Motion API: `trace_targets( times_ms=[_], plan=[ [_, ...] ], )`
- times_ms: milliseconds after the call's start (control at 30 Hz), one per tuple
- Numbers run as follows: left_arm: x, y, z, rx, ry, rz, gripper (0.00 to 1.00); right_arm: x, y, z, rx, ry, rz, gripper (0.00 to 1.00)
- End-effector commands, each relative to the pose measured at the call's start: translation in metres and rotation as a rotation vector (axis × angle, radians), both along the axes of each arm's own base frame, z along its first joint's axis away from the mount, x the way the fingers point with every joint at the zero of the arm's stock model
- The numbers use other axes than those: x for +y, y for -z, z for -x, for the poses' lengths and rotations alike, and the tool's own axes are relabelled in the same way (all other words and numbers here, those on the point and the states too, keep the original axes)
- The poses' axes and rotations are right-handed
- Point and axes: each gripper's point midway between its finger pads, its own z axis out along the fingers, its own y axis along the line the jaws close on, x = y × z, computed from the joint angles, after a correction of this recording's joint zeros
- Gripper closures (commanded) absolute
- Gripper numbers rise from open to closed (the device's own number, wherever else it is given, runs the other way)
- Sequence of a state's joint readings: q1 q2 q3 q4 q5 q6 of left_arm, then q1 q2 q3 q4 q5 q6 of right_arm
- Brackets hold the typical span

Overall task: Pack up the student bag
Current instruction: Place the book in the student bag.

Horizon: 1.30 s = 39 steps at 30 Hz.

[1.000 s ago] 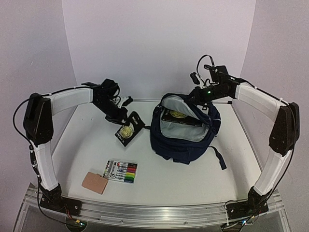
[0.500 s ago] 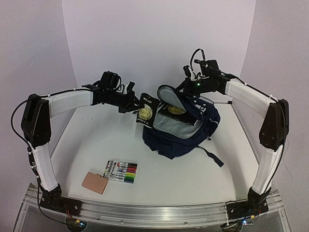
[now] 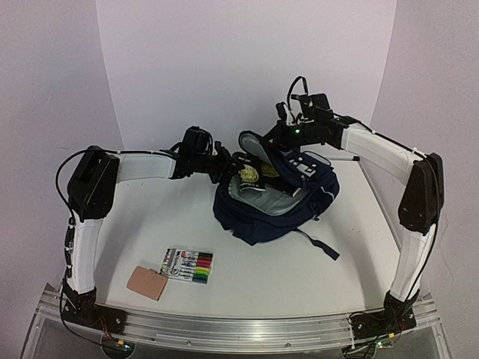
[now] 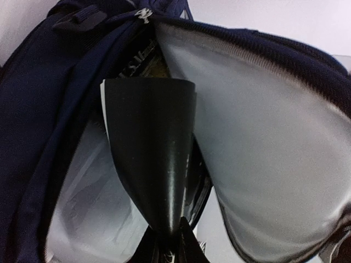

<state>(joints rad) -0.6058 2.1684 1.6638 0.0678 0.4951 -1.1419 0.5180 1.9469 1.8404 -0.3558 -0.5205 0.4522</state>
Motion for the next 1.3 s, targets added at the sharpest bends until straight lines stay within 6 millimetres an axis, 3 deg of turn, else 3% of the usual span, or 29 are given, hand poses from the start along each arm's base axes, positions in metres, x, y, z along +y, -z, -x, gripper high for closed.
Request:
trace_targets(
  times_ms=[0,100,200,400,500,600,867,1000,1167,1267],
  plan=[
    [-0.023,-0.033,-0.034,-0.042,-0.091,0.139,0.84,0.022,-0.085,0.003,-0.210,-0.058,-0.160,1.00],
    [-0.030,-0.026,-0.038,-0.028,-0.088,0.115,0.56,0.020,-0.087,0.004,-0.228,-0.054,-0.149,1.00],
    [-0.023,-0.023,-0.031,-0.026,-0.092,0.084,0.42,0.017,-0.087,0.006,-0.237,-0.051,-0.138,1.00],
    [0.001,-0.007,-0.003,-0.042,-0.079,-0.010,0.42,0.013,-0.080,0.008,-0.236,-0.061,-0.120,1.00],
    [0.016,-0.019,0.011,-0.113,-0.084,-0.013,0.42,0.013,-0.072,0.015,-0.246,-0.104,-0.093,1.00],
    [0.034,-0.028,0.019,-0.169,-0.097,-0.059,0.37,0.012,-0.047,0.027,-0.218,-0.150,-0.050,1.00],
    [0.084,-0.038,0.018,-0.221,-0.082,-0.264,0.18,0.003,0.056,0.059,-0.109,-0.303,0.169,1.00],
    [0.101,-0.041,0.017,-0.275,-0.037,-0.374,0.01,-0.019,0.092,0.087,-0.084,-0.402,0.320,1.00],
    [0.109,-0.032,0.020,-0.352,0.073,-0.458,0.00,-0.069,0.111,0.121,-0.084,-0.537,0.507,1.00],
    [0.103,-0.028,0.026,-0.437,0.181,-0.481,0.00,-0.107,0.116,0.129,-0.077,-0.589,0.595,1.00]
  ],
)
